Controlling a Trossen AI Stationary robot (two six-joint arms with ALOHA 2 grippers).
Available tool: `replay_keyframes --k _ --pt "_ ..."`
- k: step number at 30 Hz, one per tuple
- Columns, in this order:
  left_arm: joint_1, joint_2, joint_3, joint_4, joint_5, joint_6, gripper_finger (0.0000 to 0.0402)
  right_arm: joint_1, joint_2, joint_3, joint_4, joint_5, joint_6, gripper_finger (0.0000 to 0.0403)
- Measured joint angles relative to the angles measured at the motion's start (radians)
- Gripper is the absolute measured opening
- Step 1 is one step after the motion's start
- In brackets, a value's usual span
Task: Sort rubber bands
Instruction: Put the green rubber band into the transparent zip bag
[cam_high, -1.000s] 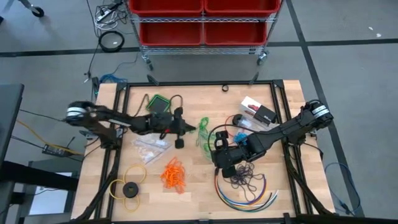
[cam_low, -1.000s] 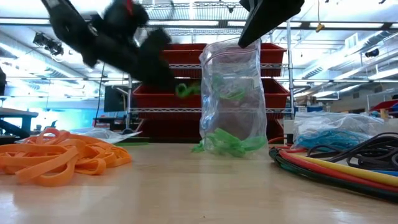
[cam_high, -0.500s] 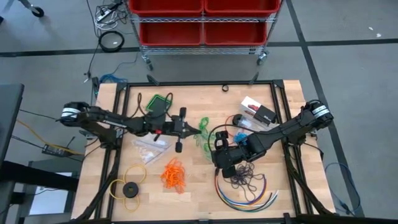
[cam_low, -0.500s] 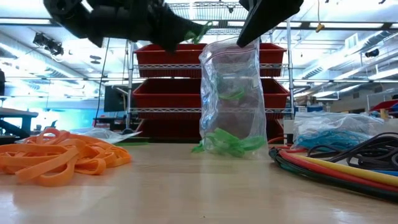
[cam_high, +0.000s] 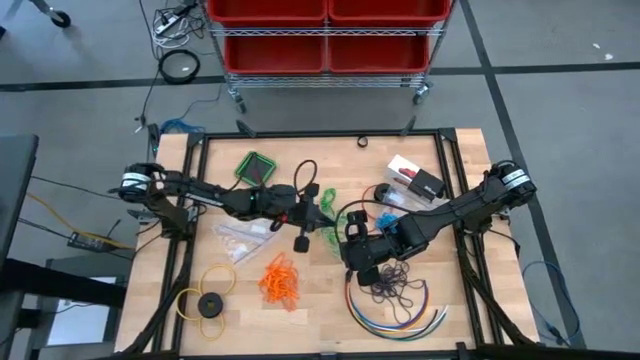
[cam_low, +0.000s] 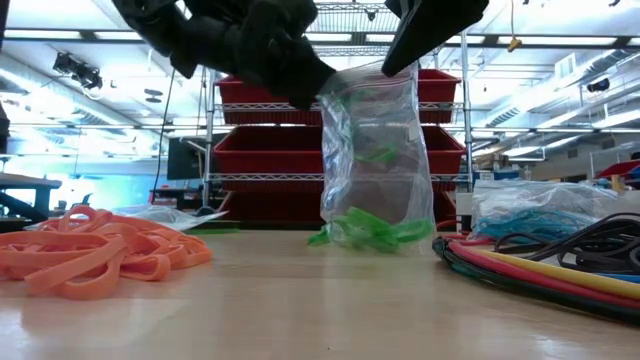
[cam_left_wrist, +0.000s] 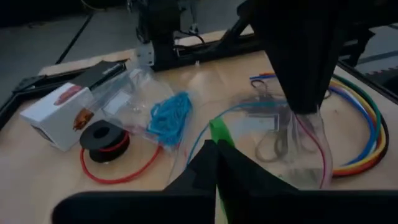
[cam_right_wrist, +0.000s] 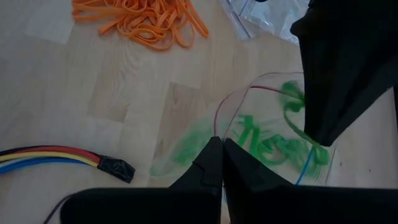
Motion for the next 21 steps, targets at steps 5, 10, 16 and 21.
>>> replay_keyframes --k 5,10,16,21 --pt "-0.003 -0.017 0.000 -0.041 0.000 0.000 0.0087 0.000 0.000 0.000 0.000 0.000 0.000 0.0000" --pt "-0.003 -0.045 0.000 -0.130 -0.011 0.002 0.0148 0.000 0.000 0.000 -0.001 0.000 0.000 0.0000" --pt "-0.003 -0.113 -0.001 -0.144 -0.050 0.008 0.0170 0.000 0.000 0.000 -0.002 -0.001 0.001 0.0000" --pt "-0.003 -0.187 0.000 -0.198 -0.155 0.050 0.0171 0.000 0.000 0.000 -0.002 -0.002 0.002 0.0000"
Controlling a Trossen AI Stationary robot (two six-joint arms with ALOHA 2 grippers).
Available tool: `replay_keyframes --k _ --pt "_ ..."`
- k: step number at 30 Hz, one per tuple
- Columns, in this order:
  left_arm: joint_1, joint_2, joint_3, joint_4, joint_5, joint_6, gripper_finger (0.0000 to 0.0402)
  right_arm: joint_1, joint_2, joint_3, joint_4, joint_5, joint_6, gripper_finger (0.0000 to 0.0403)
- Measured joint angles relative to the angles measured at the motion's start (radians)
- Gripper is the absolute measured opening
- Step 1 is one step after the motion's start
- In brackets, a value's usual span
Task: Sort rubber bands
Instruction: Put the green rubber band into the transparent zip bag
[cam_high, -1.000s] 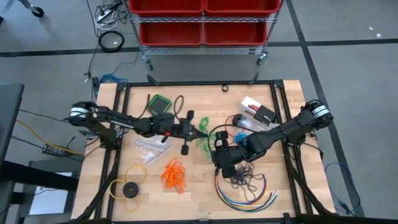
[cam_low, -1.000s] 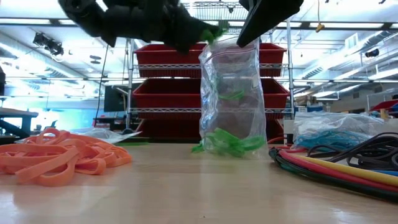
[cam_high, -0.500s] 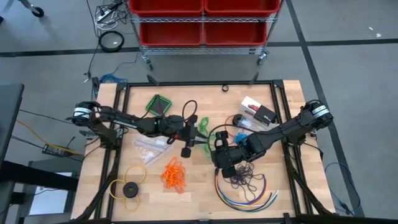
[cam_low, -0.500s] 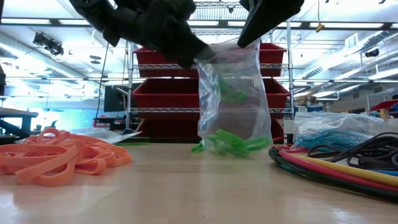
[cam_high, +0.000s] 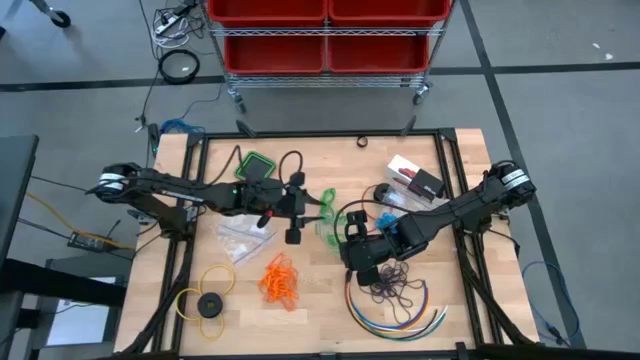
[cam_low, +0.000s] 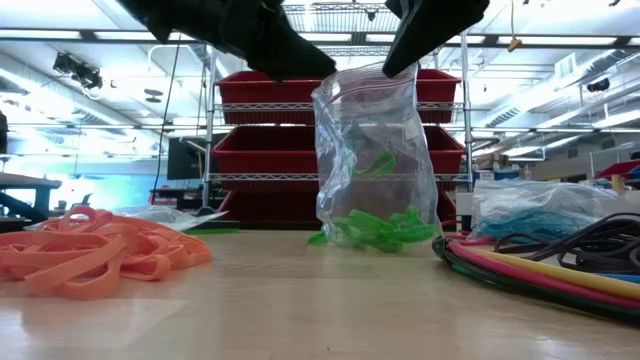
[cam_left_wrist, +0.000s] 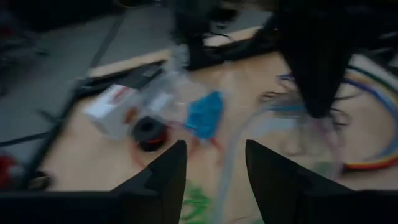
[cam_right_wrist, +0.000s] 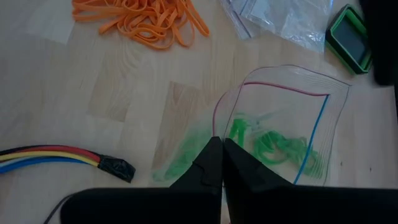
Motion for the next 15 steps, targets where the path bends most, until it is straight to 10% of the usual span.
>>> replay_keyframes --k 15 --pt "0.003 -0.041 -0.091 -0.153 -0.197 -0.053 0.0169 0.000 0.000 0.000 -0.002 0.000 0.000 0.0000"
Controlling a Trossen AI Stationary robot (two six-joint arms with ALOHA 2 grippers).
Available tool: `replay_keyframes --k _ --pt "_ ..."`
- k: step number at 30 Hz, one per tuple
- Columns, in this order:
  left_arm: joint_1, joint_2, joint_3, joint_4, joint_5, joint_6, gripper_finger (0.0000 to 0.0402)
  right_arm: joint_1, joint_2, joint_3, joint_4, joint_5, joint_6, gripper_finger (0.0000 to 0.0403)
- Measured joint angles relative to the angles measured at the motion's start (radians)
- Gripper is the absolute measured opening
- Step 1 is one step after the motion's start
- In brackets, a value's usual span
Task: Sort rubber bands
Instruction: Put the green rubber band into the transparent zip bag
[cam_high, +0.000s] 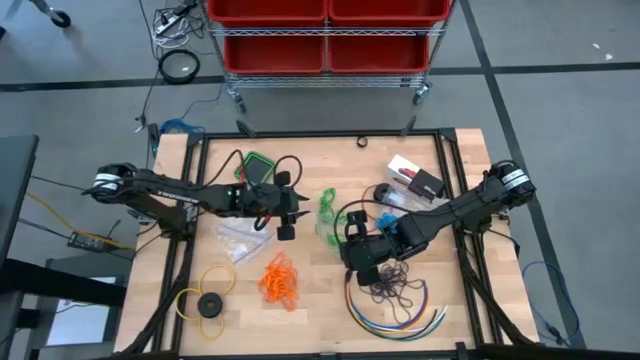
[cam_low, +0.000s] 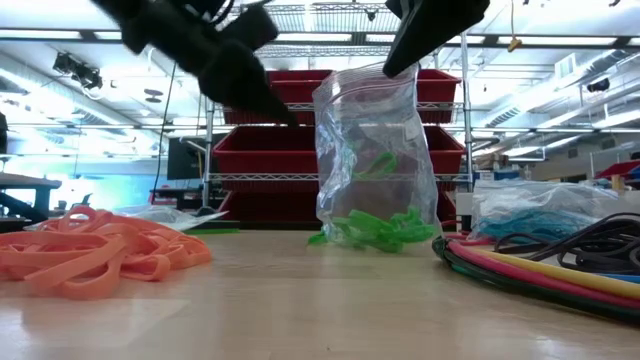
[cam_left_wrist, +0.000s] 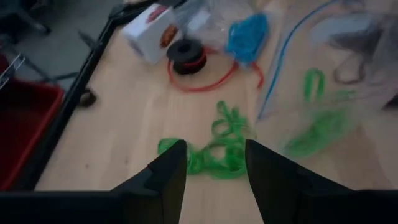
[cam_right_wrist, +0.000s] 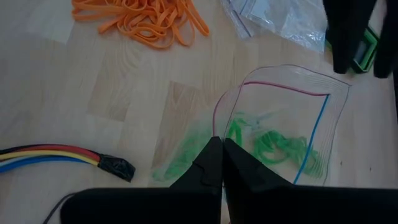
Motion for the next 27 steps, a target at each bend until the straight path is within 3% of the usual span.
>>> replay_keyframes --k 12,27 --pt "-0.003 0.055 -0.330 0.554 0.037 -0.258 0.0168 0.000 0.000 0.000 0.001 0.000 0.000 0.0000" --pt "-0.035 0.382 -0.309 0.776 0.059 -0.314 0.0168 0.000 0.000 0.000 0.004 0.000 0.000 0.0000"
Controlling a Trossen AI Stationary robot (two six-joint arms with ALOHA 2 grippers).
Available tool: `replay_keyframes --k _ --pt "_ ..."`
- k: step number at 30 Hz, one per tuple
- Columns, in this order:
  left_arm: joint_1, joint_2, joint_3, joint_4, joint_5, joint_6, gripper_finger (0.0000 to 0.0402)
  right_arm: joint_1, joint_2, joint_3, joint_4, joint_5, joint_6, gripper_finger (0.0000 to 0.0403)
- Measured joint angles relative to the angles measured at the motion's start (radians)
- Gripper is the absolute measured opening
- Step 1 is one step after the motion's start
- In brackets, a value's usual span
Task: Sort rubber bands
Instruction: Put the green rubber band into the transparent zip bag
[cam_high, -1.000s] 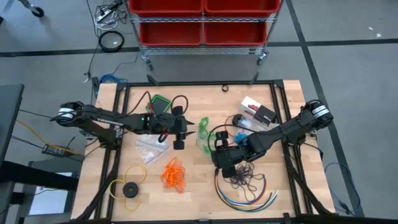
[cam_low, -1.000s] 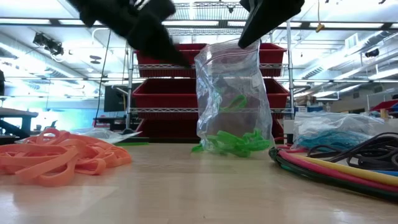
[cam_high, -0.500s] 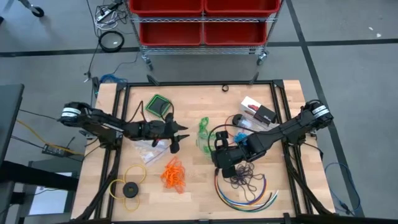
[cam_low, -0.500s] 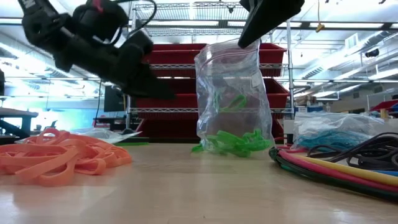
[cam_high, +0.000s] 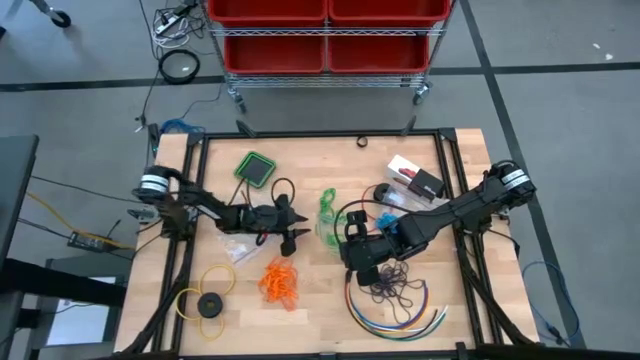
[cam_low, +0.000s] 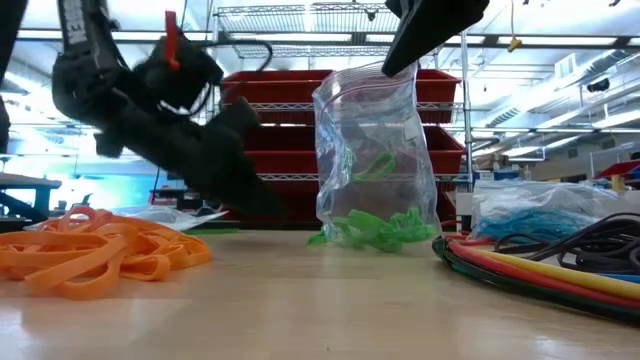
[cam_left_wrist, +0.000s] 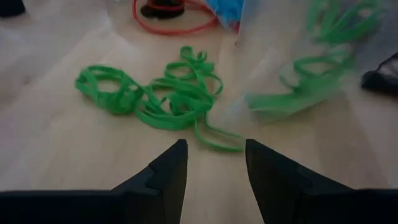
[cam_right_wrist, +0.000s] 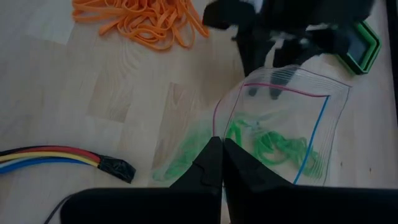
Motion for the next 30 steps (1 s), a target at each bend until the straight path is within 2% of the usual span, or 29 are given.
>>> replay_keyframes --k 5,12,15,30 --pt "0.000 0.116 0.061 0.001 0.018 -0.004 0.0168 0.000 0.000 0.000 0.000 0.000 0.000 0.0000" --pt "-0.007 0.115 0.136 -0.134 0.018 0.005 0.0168 0.000 0.000 0.000 0.000 0.000 0.000 0.0000" --pt "-0.009 0.114 0.144 -0.160 -0.030 -0.024 0.0168 0.000 0.000 0.000 0.000 0.000 0.000 0.0000" --pt "-0.003 0.115 0.145 -0.165 -0.026 -0.023 0.0168 -0.002 0.000 0.000 0.012 0.000 -0.010 0.0000"
